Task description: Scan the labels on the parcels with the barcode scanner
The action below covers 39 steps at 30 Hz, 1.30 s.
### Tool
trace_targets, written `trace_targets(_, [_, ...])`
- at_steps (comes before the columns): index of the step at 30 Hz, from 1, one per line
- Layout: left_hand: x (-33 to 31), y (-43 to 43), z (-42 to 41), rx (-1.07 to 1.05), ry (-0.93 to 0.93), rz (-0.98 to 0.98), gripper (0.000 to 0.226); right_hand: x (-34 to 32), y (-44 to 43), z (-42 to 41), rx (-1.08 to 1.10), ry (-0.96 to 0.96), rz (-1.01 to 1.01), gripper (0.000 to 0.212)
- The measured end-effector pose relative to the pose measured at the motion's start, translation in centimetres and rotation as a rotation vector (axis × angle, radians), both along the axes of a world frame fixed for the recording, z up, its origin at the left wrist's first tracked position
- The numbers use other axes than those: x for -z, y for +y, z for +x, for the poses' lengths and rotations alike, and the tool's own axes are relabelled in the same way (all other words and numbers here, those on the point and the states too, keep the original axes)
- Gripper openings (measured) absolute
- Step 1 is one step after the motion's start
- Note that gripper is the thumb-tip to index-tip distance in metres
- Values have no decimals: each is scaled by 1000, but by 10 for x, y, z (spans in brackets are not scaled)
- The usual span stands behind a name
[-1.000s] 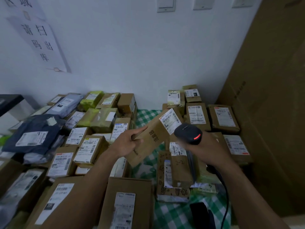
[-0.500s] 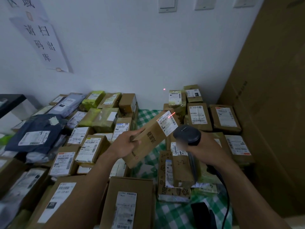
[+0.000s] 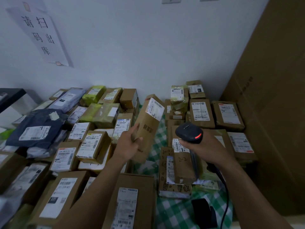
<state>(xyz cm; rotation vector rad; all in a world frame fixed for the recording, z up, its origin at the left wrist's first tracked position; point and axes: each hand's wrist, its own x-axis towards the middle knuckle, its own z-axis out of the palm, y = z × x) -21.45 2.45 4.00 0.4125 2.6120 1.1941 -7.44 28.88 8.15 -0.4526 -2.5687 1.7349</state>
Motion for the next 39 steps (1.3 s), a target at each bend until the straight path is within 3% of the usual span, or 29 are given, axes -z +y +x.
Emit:
trace_targets(3, [35, 13, -4, -22, 13, -66, 72, 5, -2, 1, -13, -52, 2, 32])
trace_targets(7, [57, 39, -2, -41, -128, -130, 71, 14, -1, -2, -13, -104, -20, 24])
trace_targets(14, [116, 50, -19, 43, -260, -252, 74, 35, 3, -11, 10, -164, -21, 34])
trace_targets(19, [152, 47, -25, 42, -452, -286, 76, 49, 5, -20, 42, -189, -5, 43])
trace_targets(24, [165, 54, -28, 150, -268, -451, 102, 53, 7, -26, 47, -219, -4, 43])
trace_targets(28, [173, 63, -42, 285, -238, -651, 78, 55, 8, -28, 47, -234, 0, 45])
trace_targets(34, [193, 68, -53, 330, -324, -652, 98, 57, 15, -33, 83, -346, 11, 37])
trace_targets(39, [196, 65, -50, 226, -331, -655, 99, 59, 16, -37, 94, -387, 30, 37])
